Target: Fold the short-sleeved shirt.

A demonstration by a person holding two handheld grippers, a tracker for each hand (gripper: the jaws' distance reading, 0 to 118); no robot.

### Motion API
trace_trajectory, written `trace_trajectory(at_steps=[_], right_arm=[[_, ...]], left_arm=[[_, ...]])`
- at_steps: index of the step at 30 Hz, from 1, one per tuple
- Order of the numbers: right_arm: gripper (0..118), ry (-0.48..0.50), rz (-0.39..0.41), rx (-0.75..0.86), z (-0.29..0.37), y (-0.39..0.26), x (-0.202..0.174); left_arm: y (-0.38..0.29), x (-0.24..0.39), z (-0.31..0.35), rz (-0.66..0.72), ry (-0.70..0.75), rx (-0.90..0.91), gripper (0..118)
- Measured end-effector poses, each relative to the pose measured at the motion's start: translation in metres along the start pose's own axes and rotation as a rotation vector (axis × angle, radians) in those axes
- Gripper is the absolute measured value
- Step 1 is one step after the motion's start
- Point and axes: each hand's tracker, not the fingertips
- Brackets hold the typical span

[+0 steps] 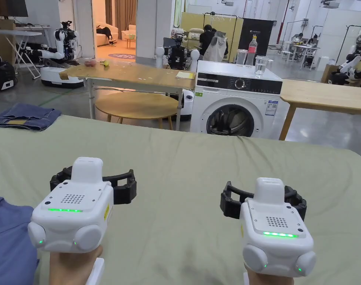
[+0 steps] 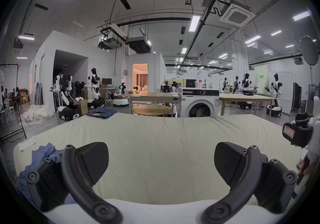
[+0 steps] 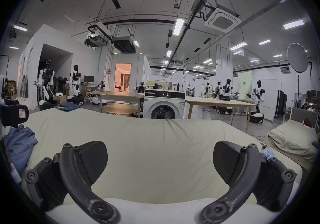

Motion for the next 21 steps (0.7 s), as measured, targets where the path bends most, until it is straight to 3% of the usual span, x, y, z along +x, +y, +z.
trace_trajectory(at_steps=[21], right_arm=[[118, 0.003, 0.000, -0.005, 0.0007, 0.0015, 0.0019]], left_arm=[[0.0037, 0.0022, -0.0014, -0.015, -0.026, 0.003, 118]])
